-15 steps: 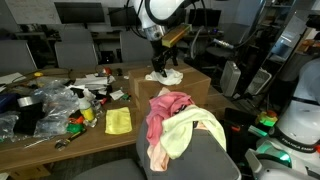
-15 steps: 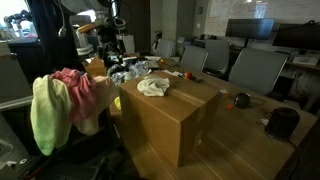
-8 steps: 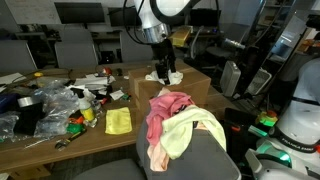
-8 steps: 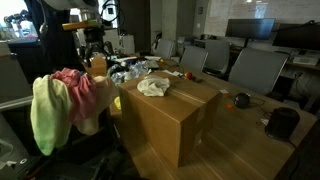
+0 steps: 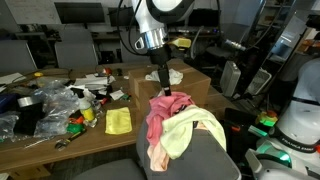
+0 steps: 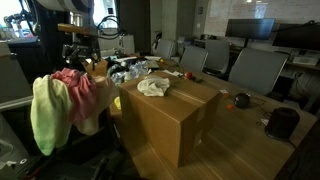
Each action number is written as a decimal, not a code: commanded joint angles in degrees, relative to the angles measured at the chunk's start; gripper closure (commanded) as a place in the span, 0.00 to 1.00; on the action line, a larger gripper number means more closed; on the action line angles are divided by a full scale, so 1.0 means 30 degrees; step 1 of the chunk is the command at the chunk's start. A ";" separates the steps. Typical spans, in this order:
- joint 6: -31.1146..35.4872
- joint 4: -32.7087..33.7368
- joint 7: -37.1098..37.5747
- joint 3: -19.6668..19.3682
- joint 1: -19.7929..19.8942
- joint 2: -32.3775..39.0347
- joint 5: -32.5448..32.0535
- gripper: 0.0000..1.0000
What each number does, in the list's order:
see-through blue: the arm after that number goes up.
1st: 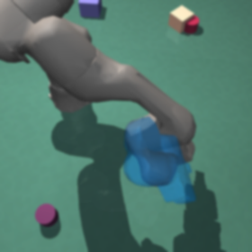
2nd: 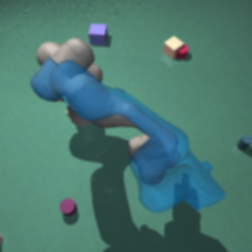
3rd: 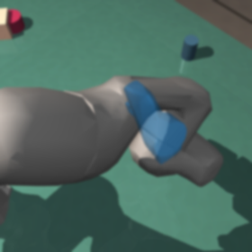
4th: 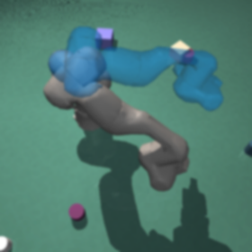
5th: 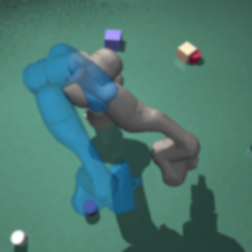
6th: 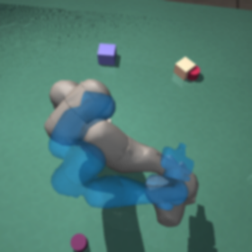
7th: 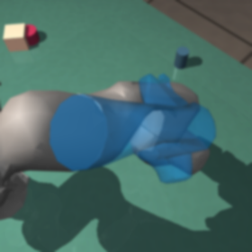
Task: Pick the clothes on the back rest of the chair and put them on the box
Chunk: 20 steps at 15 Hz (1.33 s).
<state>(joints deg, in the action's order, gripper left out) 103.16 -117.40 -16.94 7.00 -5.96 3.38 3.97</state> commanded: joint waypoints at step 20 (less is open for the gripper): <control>-0.1625 0.1025 -0.2187 0.0434 -0.0082 0.1893 0.1696 0.50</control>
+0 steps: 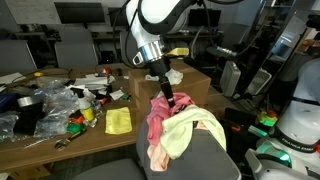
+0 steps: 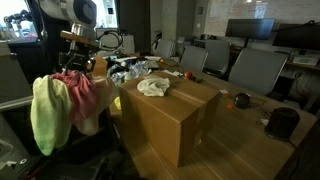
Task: Pick the clothes on the back rest of the chair and put them on the box
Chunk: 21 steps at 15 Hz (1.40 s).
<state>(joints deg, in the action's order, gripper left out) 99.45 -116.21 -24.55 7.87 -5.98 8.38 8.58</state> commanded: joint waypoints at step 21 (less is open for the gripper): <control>0.2934 0.1700 1.2639 -0.1817 0.0377 -0.0249 -0.4966 0.97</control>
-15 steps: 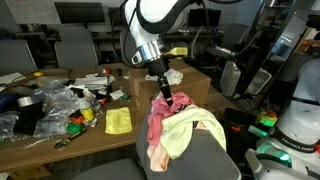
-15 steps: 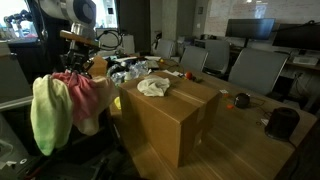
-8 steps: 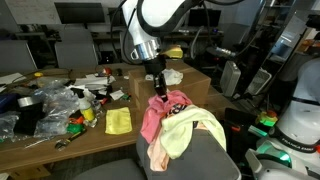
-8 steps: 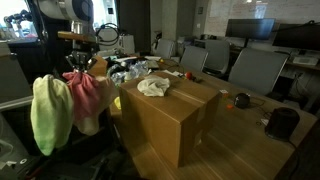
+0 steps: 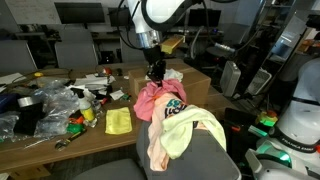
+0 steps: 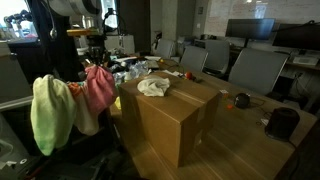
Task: Pick the clothes on the back rest of the chair and put them on the box
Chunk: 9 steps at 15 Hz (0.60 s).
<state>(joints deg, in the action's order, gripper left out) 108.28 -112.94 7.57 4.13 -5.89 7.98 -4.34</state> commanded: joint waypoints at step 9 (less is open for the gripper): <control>-0.0495 0.2254 0.6865 -0.3074 0.2443 0.0025 -0.0470 0.97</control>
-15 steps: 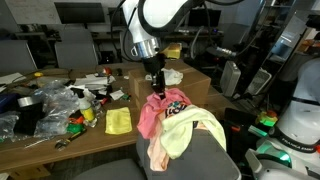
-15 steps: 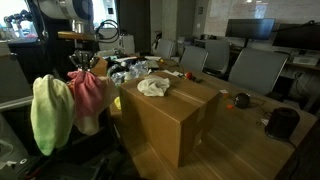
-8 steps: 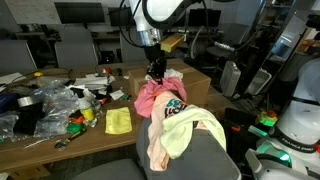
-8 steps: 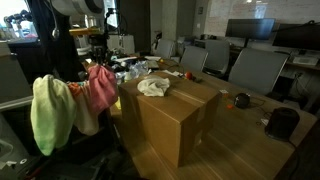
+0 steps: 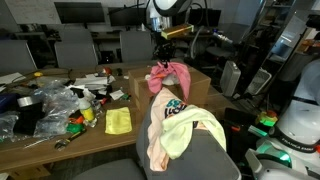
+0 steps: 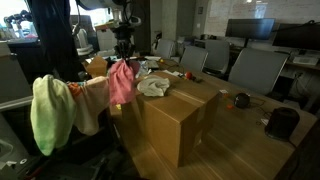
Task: Pick the clothes on the back rest of the chair and put them on the box
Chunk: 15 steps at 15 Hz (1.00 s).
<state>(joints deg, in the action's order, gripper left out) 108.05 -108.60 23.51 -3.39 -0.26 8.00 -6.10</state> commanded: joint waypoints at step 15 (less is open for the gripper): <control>-0.0782 0.3347 0.9474 -0.2900 0.3176 0.1083 0.2966 0.97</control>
<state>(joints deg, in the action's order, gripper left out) 107.98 -103.44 47.86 -11.55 8.77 9.38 1.04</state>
